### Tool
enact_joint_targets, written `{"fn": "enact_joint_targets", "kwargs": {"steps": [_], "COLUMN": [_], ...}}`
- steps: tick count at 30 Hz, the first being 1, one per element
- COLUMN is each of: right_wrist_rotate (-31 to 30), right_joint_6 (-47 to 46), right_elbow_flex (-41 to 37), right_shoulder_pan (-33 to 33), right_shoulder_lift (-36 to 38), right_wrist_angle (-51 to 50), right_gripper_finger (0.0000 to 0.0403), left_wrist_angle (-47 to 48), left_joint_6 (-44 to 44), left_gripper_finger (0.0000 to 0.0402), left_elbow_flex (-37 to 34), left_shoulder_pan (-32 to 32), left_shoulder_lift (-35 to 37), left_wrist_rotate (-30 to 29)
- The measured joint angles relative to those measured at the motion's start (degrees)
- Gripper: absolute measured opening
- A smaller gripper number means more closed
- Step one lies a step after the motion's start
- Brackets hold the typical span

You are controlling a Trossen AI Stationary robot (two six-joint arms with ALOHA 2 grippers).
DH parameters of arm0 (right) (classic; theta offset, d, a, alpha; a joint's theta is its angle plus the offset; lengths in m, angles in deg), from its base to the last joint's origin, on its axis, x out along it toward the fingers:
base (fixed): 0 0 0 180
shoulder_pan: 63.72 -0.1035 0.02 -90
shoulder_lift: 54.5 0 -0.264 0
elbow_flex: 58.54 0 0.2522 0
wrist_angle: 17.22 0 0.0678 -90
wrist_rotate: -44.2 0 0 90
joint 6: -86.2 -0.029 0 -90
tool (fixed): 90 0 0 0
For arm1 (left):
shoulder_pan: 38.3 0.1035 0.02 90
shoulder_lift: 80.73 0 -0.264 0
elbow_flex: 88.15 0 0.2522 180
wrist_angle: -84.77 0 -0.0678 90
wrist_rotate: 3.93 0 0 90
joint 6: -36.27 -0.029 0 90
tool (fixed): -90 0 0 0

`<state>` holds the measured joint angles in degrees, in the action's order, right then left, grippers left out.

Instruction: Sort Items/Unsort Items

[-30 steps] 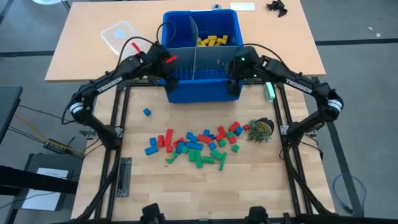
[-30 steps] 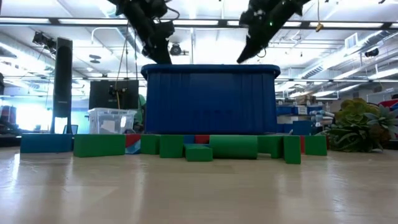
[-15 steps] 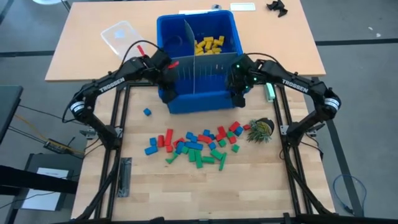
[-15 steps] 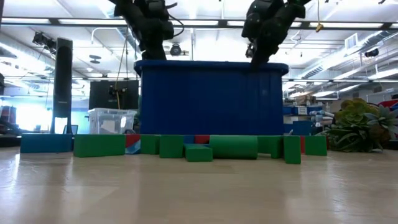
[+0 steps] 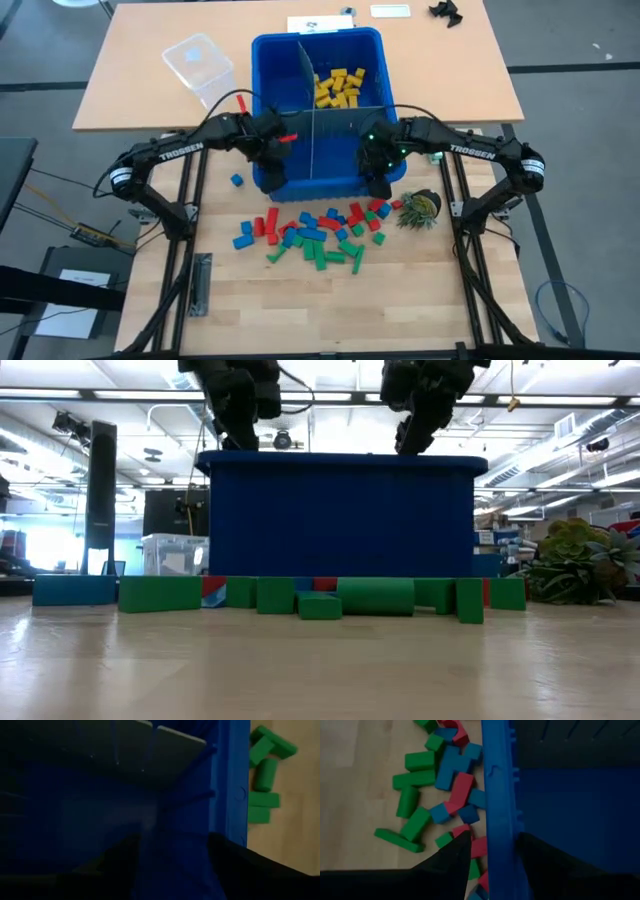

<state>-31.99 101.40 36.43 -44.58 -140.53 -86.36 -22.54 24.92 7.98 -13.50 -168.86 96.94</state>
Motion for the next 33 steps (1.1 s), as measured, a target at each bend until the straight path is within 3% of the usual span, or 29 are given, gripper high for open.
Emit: {"fn": "enact_joint_targets", "kwargs": {"steps": [10, 20, 26, 33], "right_wrist_rotate": [-2.4, -5.5, -10.8, -18.1], "right_joint_6": [-1.7, -9.4, -15.2, -19.4], "right_elbow_flex": [0.4, 6.0, 1.7, -5.0], "right_shoulder_pan": [-0.8, -5.0, -11.0, -16.9], "right_shoulder_lift": [0.2, 7.8, 13.6, 18.1], "right_wrist_angle": [1.6, -4.0, -5.0, -2.9], "right_gripper_finger": [0.0184, 0.0253, 0.0265, 0.0245], "left_wrist_angle": [-2.3, -5.3, -5.5, -10.2], "left_joint_6": [0.0, 4.1, 7.4, 7.3], "left_gripper_finger": [0.0248, 0.0248, 0.0248, 0.0248], "left_elbow_flex": [4.2, 4.6, 3.9, -0.3], "left_shoulder_pan": [-1.1, -8.0, -13.7, -16.1], "left_shoulder_lift": [3.1, 9.6, 11.8, 11.7], "left_wrist_rotate": [-13.2, -21.6, -25.5, -32.2]}}
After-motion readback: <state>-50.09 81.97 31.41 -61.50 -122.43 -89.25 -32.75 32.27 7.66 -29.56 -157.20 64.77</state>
